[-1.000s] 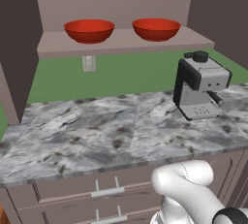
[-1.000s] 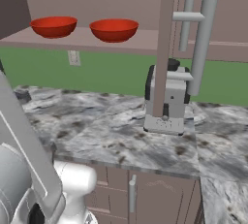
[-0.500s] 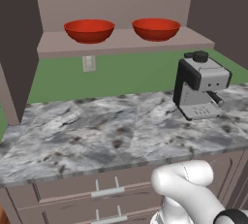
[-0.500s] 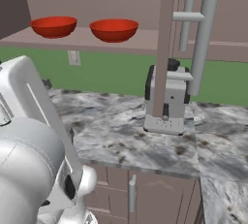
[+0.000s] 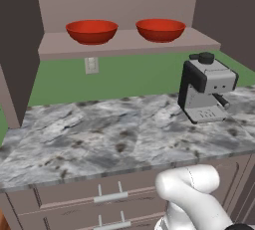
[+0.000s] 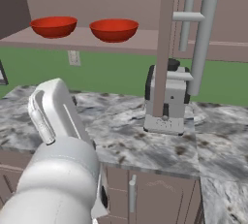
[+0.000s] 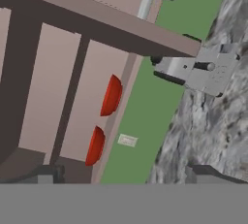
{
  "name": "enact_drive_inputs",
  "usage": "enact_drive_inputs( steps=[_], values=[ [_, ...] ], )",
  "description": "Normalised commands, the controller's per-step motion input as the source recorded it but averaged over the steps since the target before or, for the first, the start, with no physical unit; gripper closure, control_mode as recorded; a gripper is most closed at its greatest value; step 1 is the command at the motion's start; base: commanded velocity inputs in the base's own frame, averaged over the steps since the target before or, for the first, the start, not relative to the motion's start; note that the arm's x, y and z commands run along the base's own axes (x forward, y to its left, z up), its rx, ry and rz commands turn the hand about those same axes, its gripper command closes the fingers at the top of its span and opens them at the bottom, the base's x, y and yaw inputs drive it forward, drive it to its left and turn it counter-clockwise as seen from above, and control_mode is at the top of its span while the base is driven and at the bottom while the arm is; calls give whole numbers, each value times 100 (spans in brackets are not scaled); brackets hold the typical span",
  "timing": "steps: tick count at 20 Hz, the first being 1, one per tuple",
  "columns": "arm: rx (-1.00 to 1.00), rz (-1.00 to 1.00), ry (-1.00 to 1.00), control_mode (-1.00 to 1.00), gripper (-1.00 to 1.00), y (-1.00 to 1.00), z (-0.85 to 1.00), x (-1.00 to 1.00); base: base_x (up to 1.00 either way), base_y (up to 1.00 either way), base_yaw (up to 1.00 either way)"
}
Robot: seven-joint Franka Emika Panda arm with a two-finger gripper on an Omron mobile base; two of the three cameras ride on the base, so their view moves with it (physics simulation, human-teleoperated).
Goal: Open the cabinet. Pick the bowls from the counter and place them in the cabinet. Then close the cabinet.
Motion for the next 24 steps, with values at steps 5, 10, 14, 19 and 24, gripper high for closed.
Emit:
enact_drive_inputs(
  steps=[5, 10, 14, 19, 24],
  values=[
    [0, 0, 1, -100, -100, -29, 0, -7, 0, 0, 0],
    [4, 0, 18, -100, -100, -40, 0, 0, 0, 0, 0],
    [5, 3, 18, -100, -100, -41, 0, 0, 0, 0, 0],
    [6, 6, 19, -100, -100, -36, 0, 0, 0, 0, 0],
    [5, 10, 11, -100, -100, -42, 0, 0, 0, 0, 0]
  ],
)
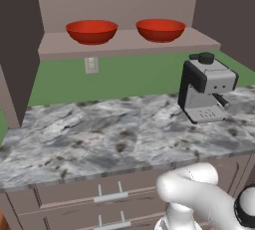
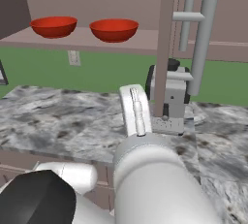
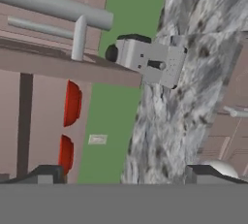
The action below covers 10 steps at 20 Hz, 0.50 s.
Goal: Open the cabinet. Pick the bowls from the counter and place them in the cabinet. Then close the cabinet.
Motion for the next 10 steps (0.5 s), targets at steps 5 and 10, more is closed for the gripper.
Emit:
enact_drive_inputs(
  steps=[5, 10],
  values=[
    [7, 12, 1, -100, -100, -42, 0, -9, 0, 0, 0],
    [4, 10, 0, -100, -100, -30, 3, -30, 0, 0, 0]
  ],
)
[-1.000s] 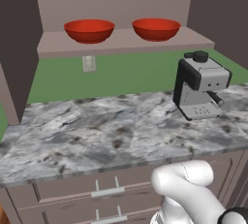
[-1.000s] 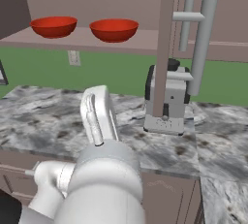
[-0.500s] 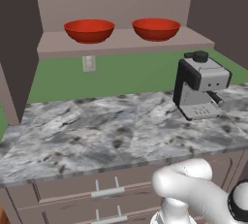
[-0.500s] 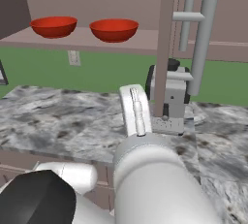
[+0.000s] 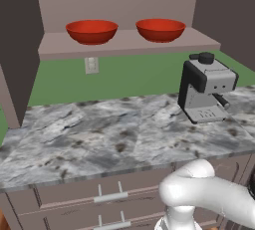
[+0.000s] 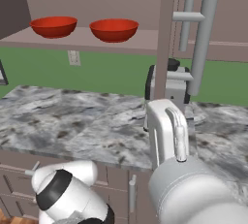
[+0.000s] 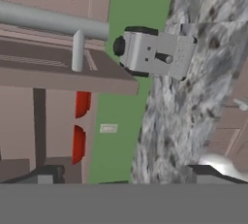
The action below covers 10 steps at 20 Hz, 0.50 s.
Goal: Open the cabinet. Pick the bowls from the counter and place them in the cabinet. Then close the cabinet.
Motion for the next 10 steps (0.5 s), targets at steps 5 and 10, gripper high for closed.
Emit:
enact_drive_inputs(
  steps=[5, 10],
  values=[
    [0, 8, 0, -100, -100, -17, 6, -4, 0, 0, 0],
    [1, 3, 0, -100, -100, -20, 7, 26, 0, 0, 0]
  ],
)
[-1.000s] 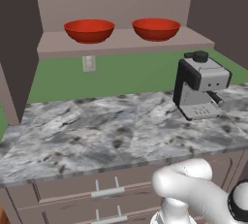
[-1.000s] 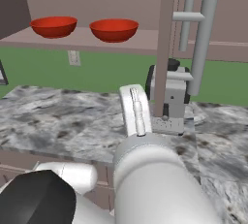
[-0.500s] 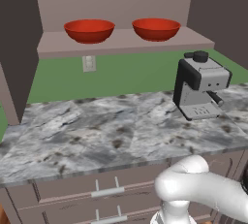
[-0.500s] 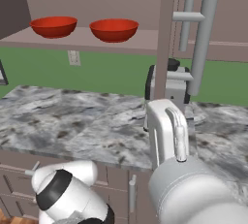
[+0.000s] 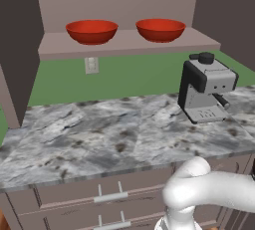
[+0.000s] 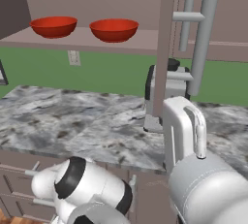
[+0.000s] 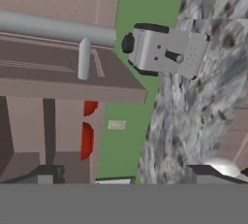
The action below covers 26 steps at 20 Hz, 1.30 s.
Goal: Open the cabinet. Pick the bowls from the counter and place them in the cabinet. Then close the cabinet.
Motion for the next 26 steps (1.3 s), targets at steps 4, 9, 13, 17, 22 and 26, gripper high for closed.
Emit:
enact_drive_inputs(
  steps=[4, 9, 13, 17, 22, 26],
  values=[
    [2, 3, 0, -100, -100, -23, 12, 30, 0, 0, 0],
    [2, 4, 0, -100, -100, -27, 15, 18, 0, 0, 0],
    [1, 4, 0, -100, -100, -11, 18, 19, 0, 0, 0],
    [0, 3, 0, -100, -100, 1, 18, 12, 0, 0, 0],
    [2, 9, 0, -100, -100, -7, 26, 8, 0, 0, 0],
    [0, 10, 0, -100, -100, -8, 30, 0, 0, 0, 0]
  ],
)
